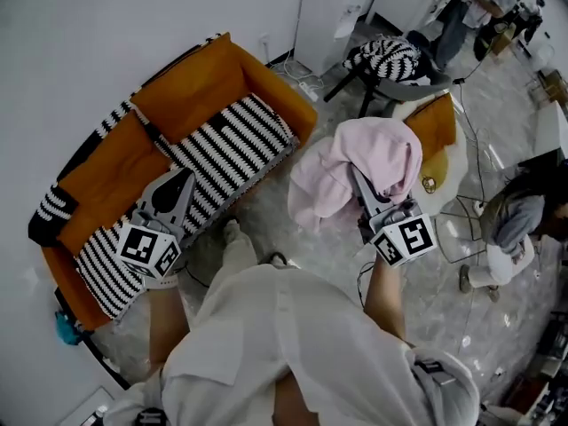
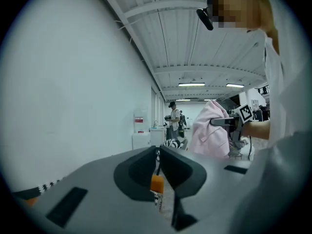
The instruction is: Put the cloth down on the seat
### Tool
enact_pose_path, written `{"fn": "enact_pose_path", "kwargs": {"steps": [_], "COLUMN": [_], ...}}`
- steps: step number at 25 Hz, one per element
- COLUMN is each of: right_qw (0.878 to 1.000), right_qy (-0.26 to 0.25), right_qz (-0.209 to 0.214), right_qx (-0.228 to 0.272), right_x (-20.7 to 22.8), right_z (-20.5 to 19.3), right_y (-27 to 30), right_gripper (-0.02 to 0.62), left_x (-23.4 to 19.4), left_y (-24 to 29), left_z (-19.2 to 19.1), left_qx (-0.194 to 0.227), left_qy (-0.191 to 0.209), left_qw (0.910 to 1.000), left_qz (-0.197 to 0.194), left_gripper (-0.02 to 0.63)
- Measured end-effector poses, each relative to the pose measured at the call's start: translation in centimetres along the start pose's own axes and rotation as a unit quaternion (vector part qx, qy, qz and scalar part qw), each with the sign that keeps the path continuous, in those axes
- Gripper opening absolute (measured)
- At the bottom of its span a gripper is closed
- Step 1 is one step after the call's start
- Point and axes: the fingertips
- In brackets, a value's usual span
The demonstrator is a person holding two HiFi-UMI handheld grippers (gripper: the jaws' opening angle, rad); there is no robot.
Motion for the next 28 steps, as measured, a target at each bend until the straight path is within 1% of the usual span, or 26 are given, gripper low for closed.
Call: {"fn": "enact_pose_path", "kwargs": {"steps": [3, 7, 11, 13, 18, 22, 25, 28], "right_qw": [1.0, 0.999, 0.998, 0.997, 0.997, 0.998, 0.998, 0.997], "right_qy": [0.011, 0.017, 0.01, 0.005, -0.01, -0.008, -0.002, 0.009], "right_qz": [0.017, 0.033, 0.051, 0.06, 0.062, 0.059, 0.064, 0.079], "right_qx": [-0.008, -0.022, -0.039, -0.043, -0.034, -0.012, -0.011, -0.013], "right_x": [0.2, 0.5, 0.7, 0.7, 0.9, 1.2, 0.9, 0.2], "right_z": [-0.9, -2.4, -3.6, -3.9, -4.3, -4.5, -5.2, -5.7], "right_y": [1.8, 5.1, 9.9, 12.7, 20.1, 25.1, 28.5, 31.8], "right_gripper": [0.147, 0.149, 0.149, 0.149, 0.149, 0.149, 0.149, 0.149], "left_x": [-1.4, -3.7, -8.0, -10.4, -16.3, -19.8, -22.1, -24.3], "left_y": [1.3, 3.9, 7.2, 8.7, 12.0, 13.4, 13.2, 12.6], "left_z": [-0.4, -1.6, -2.8, -2.6, -1.7, -1.7, -1.9, -2.2], "left_qx": [0.006, 0.008, 0.018, 0.029, 0.053, 0.056, 0.055, 0.054], "left_qy": [-0.009, -0.016, -0.038, -0.047, -0.05, -0.044, -0.05, -0.054], "left_qw": [0.9999, 0.9998, 0.9991, 0.9984, 0.9973, 0.9975, 0.9972, 0.9968], "left_qz": [0.008, 0.003, 0.01, 0.012, 0.007, -0.003, 0.005, 0.025], "left_gripper": [0.04, 0.04, 0.04, 0.04, 0.04, 0.04, 0.04, 0.04]}}
Point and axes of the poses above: the fingertips, and each gripper's own axes: y forward along the fingers, x to its right, z out of its top, and after that the axes turned 14 degrees about x, right-handed
